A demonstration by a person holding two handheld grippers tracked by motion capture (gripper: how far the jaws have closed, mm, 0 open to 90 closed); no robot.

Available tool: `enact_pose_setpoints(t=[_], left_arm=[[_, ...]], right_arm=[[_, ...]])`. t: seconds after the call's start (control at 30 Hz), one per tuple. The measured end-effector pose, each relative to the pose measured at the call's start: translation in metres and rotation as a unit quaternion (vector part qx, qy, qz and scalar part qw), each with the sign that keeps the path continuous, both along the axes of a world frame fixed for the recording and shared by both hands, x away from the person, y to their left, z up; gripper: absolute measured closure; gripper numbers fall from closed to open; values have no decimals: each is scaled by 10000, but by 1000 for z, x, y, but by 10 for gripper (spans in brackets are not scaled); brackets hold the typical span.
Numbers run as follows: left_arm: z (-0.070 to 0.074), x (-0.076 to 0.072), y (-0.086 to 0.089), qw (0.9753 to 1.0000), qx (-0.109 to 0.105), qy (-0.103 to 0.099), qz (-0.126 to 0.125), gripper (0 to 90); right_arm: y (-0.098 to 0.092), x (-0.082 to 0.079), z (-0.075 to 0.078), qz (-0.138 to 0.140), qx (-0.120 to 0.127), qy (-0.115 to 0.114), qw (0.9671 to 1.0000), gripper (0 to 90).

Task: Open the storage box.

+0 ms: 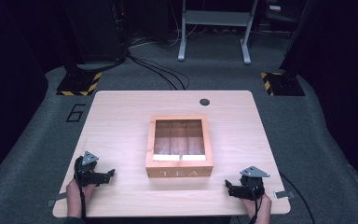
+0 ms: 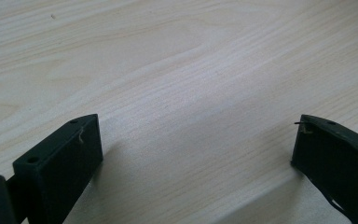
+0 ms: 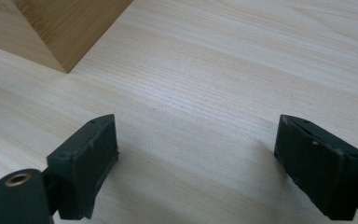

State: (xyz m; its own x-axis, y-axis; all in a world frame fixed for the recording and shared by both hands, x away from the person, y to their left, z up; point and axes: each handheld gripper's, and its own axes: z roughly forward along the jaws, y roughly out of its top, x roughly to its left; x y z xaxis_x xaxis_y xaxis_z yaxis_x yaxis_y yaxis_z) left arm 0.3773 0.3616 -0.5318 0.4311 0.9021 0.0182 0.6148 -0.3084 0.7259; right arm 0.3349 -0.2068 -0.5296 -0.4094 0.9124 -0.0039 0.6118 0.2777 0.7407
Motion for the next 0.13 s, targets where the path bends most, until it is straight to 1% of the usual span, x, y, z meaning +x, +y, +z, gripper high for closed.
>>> enact_pose_setpoints(t=[0.07, 0.13], left_arm=[[0, 0, 0, 10000, 1, -9, 6, 13], [0, 0, 0, 10000, 7, 28, -17, 13]], right_arm=[[-1, 1, 0, 31, -32, 19, 10000, 103], [-1, 2, 0, 43, -20, 38, 10000, 99]])
